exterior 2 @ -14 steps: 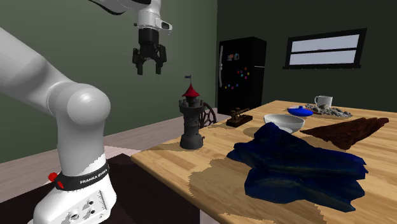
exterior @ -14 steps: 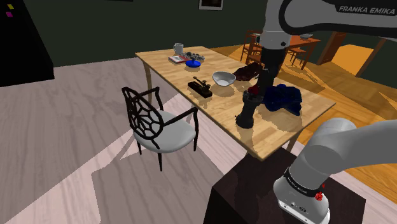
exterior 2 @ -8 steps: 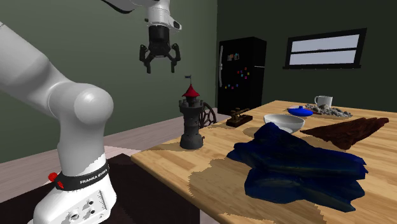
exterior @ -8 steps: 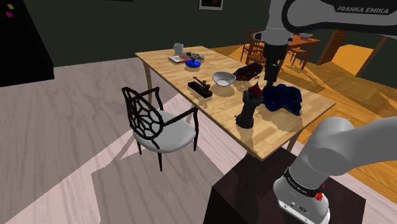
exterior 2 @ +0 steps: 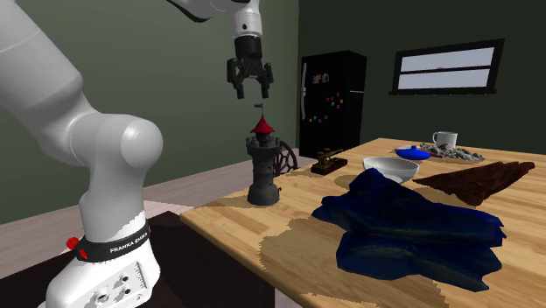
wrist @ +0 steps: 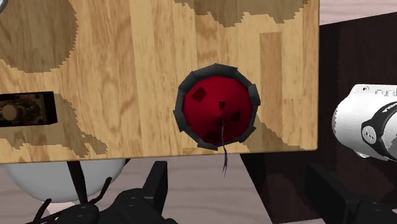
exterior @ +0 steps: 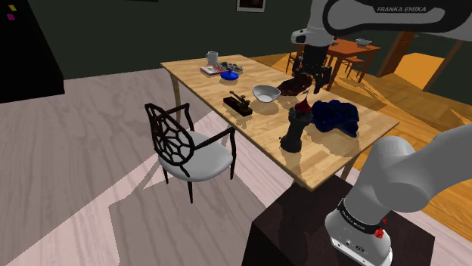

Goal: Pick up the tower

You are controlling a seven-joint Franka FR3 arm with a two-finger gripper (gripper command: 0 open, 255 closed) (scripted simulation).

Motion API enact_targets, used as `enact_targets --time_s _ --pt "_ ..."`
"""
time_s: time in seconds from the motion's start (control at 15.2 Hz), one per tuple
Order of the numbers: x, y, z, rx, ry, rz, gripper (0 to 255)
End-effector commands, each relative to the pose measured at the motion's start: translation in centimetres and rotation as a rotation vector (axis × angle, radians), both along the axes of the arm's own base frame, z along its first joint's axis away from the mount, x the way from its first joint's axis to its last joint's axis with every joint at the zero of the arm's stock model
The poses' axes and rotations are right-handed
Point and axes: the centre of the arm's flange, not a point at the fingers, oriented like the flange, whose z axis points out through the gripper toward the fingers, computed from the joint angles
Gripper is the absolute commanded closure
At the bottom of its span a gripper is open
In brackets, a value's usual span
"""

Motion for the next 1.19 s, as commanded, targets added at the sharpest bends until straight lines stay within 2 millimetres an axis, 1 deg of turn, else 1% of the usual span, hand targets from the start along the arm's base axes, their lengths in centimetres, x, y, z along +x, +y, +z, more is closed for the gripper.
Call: enact_targets --time_s 0.0,0.33,0.4,0.53,0.59,1.12 --pt "0.4 -0.3 -0.5 0.000 0.000 0.065 0" --pt "0.4 -0.3 -3.2 0.000 0.000 0.065 0" --pt "0.4 -0.3 -3.5 0.000 0.000 0.065 0" --pt "0.4 -0.3 -3.5 0.000 0.000 0.065 0" --pt "0.3 -0.3 -3.5 0.000 0.000 0.065 255" --pt "0.3 -0.3 -3.5 0.000 0.000 0.065 255"
